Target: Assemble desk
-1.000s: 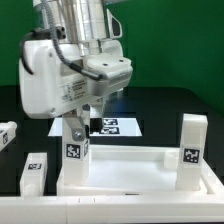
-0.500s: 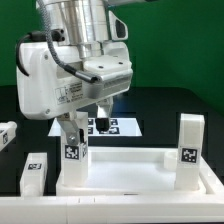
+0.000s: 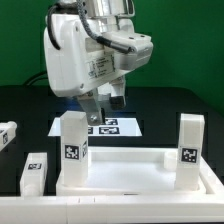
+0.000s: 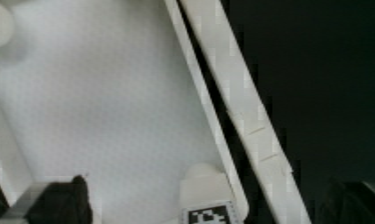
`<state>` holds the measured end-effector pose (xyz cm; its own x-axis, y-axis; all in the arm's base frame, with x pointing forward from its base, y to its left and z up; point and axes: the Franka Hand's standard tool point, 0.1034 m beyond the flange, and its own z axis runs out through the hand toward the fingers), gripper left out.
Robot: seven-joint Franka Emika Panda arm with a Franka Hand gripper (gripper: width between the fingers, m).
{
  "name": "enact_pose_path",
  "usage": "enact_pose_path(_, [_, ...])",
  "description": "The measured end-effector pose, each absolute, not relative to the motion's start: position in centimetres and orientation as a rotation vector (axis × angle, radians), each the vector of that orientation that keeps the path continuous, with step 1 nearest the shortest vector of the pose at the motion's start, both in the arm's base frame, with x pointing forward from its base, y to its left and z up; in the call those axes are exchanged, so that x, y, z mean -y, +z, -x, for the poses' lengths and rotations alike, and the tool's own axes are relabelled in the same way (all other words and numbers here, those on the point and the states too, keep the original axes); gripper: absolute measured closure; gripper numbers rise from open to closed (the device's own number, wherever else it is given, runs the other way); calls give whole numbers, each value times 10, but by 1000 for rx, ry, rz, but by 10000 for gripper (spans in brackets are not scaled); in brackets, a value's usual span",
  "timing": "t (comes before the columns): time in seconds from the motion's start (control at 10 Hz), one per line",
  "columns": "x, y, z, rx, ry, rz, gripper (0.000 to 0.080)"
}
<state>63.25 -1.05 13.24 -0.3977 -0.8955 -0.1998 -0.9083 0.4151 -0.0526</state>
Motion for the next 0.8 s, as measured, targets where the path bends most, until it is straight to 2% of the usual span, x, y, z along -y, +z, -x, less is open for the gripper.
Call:
enact_pose_path(0.3, [-1,133,-624,-2348,100,1794,151])
enact_pose_path(0.5, [-17,134,-592,-2266,174,1958,151])
enact_pose_path(0.8, [-20,133,-590,-2261,176,1974,151])
